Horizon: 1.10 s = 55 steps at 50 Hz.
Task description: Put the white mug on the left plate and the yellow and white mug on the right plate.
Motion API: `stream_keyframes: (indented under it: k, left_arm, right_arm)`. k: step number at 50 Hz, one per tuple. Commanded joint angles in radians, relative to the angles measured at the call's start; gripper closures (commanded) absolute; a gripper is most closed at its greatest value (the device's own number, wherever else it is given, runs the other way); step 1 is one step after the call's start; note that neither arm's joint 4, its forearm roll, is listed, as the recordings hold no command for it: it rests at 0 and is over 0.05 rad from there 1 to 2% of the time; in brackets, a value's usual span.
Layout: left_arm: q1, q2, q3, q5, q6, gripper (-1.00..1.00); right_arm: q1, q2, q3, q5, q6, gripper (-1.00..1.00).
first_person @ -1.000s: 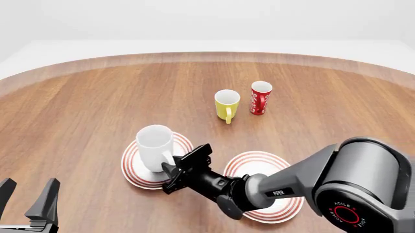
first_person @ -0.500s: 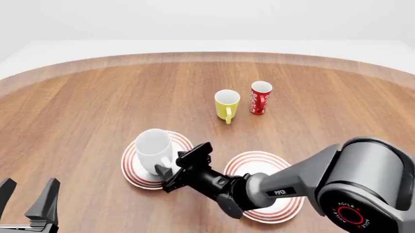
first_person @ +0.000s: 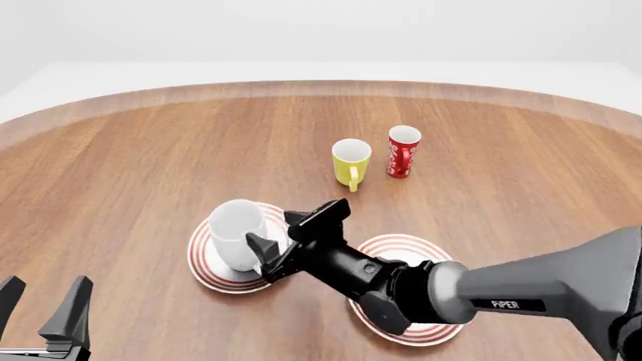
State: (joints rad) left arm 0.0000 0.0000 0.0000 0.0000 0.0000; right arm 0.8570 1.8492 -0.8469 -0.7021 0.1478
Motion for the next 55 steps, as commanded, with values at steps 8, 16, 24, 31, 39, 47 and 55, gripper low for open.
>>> stream_keyframes:
  k: [8, 16, 24, 31, 39, 47, 55]
  left_arm:
    - [0.0, 0.0, 0.0, 0.0, 0.0, -1.0]
    - [0.0, 0.0, 0.0, 0.0, 0.0, -1.0]
    - [0.0, 0.0, 0.0, 0.0, 0.0, -1.0]
    - [0.0, 0.0, 0.0, 0.0, 0.0, -1.0]
    - [0.0, 0.0, 0.0, 0.0, 0.0, -1.0]
    - [0.0, 0.0, 0.0, 0.0, 0.0, -1.0]
    - [0.0, 0.0, 0.0, 0.0, 0.0, -1.0]
  right_arm:
    - [-0.058, -0.335, 0.147, 0.038, -0.022, -1.0]
    - [-0.116, -0.439, 0.208, 0.036, -0.022, -1.0]
    - [-0.196, -0.531, 0.265, 0.036, -0.02, -1.0]
    - [-0.248, -0.559, 0.294, 0.022, -0.01, -1.0]
    - [-0.304, -0.548, 0.298, 0.001, -0.004, -1.0]
    - [-0.349, -0.531, 0.284, -0.002, -0.004, -1.0]
    - [-0.382, -0.469, 0.244, 0.002, -0.014, -1.0]
